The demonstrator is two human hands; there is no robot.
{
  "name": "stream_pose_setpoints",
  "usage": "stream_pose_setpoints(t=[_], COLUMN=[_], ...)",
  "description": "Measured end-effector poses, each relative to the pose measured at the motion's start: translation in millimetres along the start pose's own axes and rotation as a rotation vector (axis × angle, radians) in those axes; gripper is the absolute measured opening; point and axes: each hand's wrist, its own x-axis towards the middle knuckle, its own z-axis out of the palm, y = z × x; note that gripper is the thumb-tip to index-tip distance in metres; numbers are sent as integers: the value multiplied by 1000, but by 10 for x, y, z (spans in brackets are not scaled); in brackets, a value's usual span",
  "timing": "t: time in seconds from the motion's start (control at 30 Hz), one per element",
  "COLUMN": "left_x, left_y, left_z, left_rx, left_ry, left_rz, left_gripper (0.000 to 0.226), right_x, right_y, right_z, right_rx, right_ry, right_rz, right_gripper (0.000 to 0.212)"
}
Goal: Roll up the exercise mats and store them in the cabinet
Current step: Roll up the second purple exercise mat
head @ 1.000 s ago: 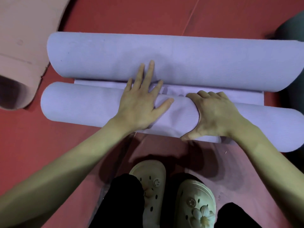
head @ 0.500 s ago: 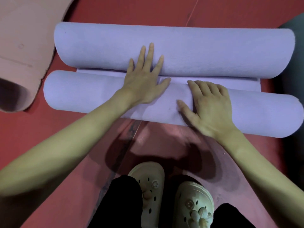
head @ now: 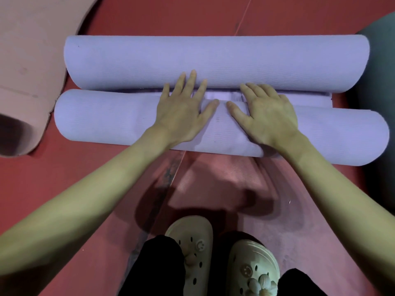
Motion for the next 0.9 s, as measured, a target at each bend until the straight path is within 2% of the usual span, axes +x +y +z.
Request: stream_pose_setpoints(t=[0.2,0.37,0.43,0.53,0.6,0.9], left_x=[257,511,579,568,515,-20], left_y=[-42,-88,-99,-97,-87,-53], left_z=[-27,-98,-125,-120,-108,-75], left_rx=[-28,-79,-89,-88,-72,-45], left_ry=[-2,-86,-123,-129,-115,-49], left_rz=[-28,-72,-82,-76,-63,-2], left_gripper=[72,82,83,84,84,80], right_x=[153,61,-38,-69,-21,-143], right_y=[74,48,44,66,75,85], right_z=[-35,-29,-75,-185,-206,-222], right_rx=[43,-32,-49,-148,-195,-166], right_ry=[-40,63,28,-210,-271,-214], right_rz=[-11,-40,-67,-116,-134,-218], right_gripper=[84,77,87,124,135,120])
